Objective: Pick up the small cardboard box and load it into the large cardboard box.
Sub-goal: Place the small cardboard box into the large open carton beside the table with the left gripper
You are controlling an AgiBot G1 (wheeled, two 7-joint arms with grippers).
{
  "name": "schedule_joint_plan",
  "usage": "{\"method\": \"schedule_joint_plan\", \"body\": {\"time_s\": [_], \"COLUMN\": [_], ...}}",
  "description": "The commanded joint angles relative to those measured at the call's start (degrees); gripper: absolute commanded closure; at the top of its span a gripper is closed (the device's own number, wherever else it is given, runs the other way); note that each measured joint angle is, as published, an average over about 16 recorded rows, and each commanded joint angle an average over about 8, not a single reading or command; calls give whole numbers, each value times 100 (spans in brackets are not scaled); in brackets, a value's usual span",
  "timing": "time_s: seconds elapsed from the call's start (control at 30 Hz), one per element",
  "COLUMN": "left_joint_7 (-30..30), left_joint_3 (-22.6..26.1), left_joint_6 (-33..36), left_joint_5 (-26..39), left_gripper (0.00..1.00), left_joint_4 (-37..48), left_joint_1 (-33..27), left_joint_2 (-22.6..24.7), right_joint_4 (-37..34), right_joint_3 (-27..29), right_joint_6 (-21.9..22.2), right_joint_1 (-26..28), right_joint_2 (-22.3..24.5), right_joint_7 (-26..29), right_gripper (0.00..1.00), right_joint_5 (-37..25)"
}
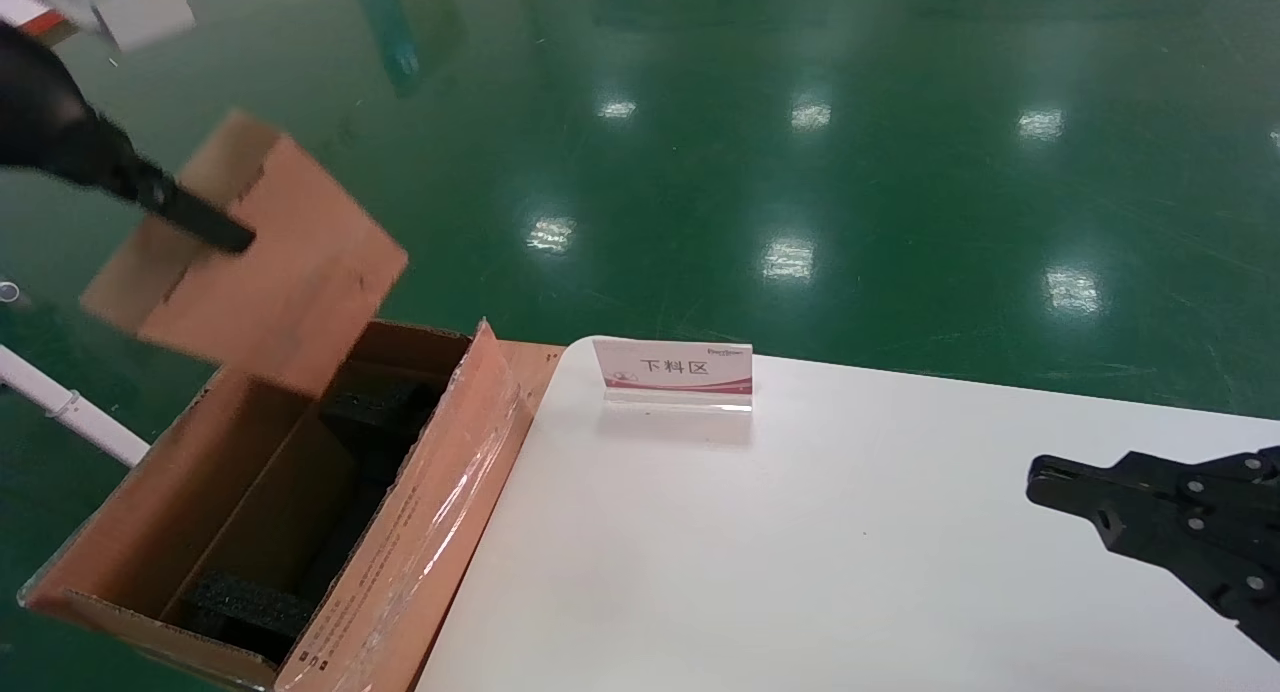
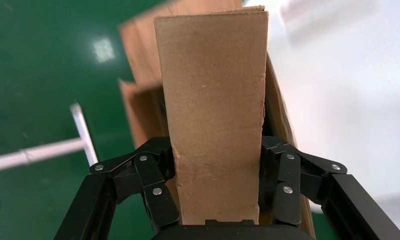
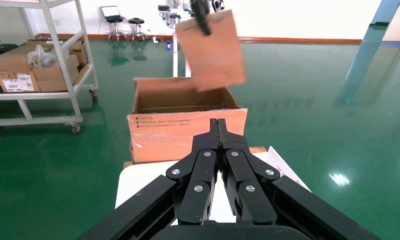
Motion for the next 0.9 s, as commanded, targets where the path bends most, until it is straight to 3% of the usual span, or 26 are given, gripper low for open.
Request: {"method": "schedule_joint_plan", "body": {"time_s": [0.03,0.2,0.37,0.9], "left_joint_7": [67,40,-198,-844], "left_joint_3": [432,1220,1661,1951], "left_joint_6": [8,-53,-147,-842], "left_joint_5": [-216,-657,-911,-1016], "left_gripper": [100,100,100,100], "left_joint_4": [-127,-256,-209,-368], "left_joint_1": [-72,-180,-103,461], "left_joint_2": [-63,-159,-275,-693], "right_joint_4": [0,0,0,0], "right_joint_3": [-1,-3,-4,-10], "right_joint_6": [0,1,2,4], "right_joint_1": [0,1,1,2], "right_joint_2": [0,1,2,4], "right_joint_7": [0,-1,-2,-5], "right_gripper": [0,0,0,0], "right_joint_5": [0,2,3,7]}}
